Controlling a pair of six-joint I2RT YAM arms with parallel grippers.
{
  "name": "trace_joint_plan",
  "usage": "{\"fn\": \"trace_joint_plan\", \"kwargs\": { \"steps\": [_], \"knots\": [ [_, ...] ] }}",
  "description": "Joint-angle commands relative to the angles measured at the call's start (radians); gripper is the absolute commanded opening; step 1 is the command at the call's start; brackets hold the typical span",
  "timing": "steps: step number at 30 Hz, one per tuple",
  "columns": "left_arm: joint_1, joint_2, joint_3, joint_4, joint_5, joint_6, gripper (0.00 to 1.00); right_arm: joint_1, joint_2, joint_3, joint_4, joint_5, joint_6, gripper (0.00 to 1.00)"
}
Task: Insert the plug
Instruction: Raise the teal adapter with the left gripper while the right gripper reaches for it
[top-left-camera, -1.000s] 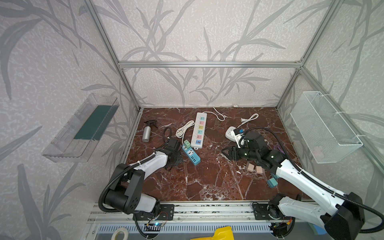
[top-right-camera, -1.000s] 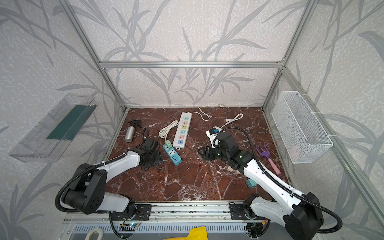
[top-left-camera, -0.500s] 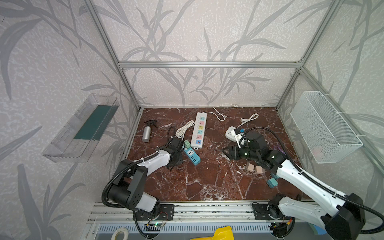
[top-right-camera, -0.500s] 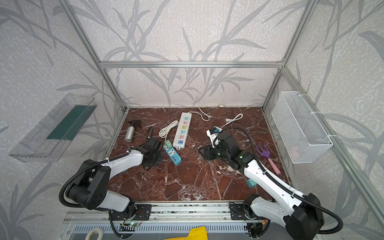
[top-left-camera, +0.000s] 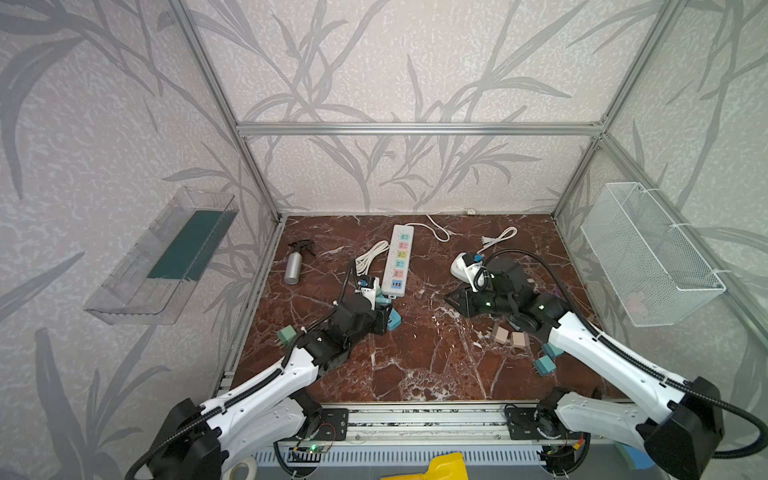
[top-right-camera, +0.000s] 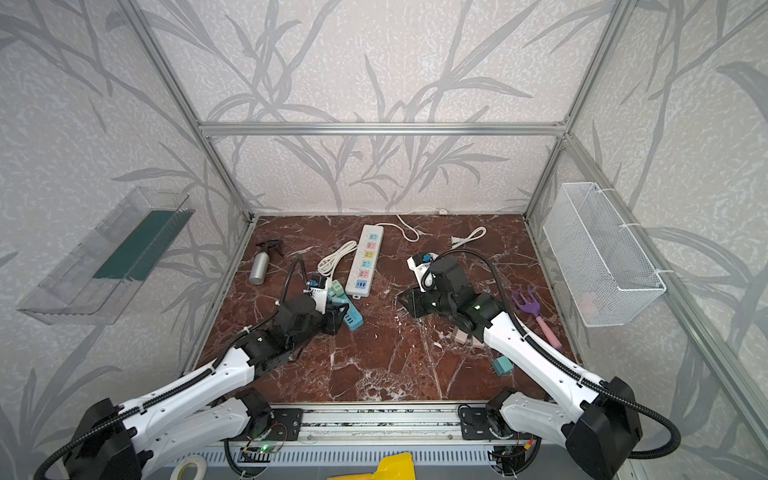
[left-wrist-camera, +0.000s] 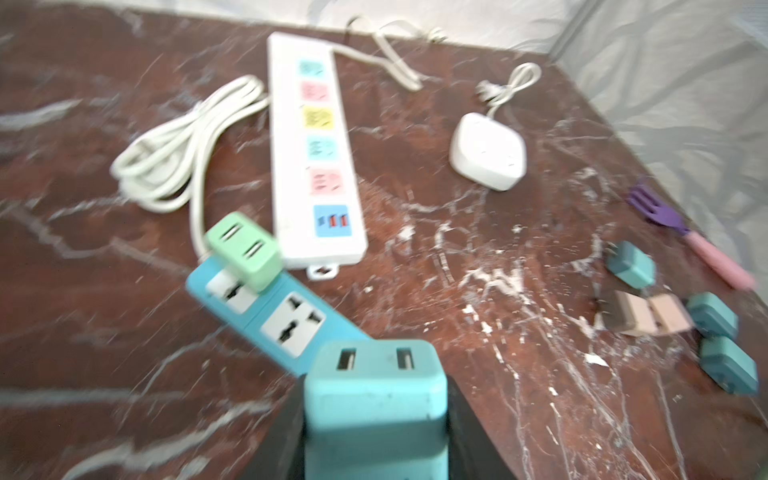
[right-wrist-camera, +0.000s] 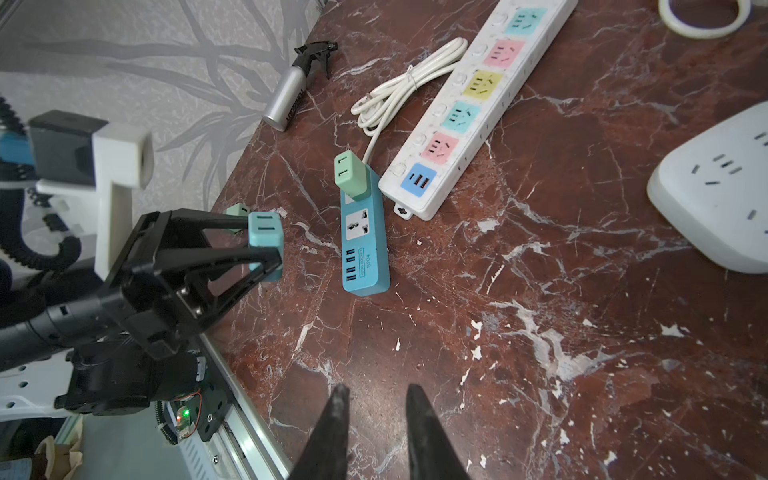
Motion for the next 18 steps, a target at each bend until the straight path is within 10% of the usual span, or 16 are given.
{"fn": "trace_joint_plan", "kwargs": {
  "steps": [1, 9, 18],
  "knots": [
    [-0.079, 0.030, -0.070, 0.386, -0.007, 0.210, 0.00, 0.061, 0.036, 0.083, -0.056, -0.002, -0.037, 0.25],
    [-0.168, 0.136, -0.057, 0.497, 0.032, 0.398, 0.00, 0.160, 0.138, 0.207, -0.141, -0.012, -0.074, 0.51],
    [-0.190, 0.118, -0.077, 0.499, 0.036, 0.432, 0.00, 0.166, 0.224, 0.237, -0.136, 0.001, -0.067, 0.54]
  ]
}}
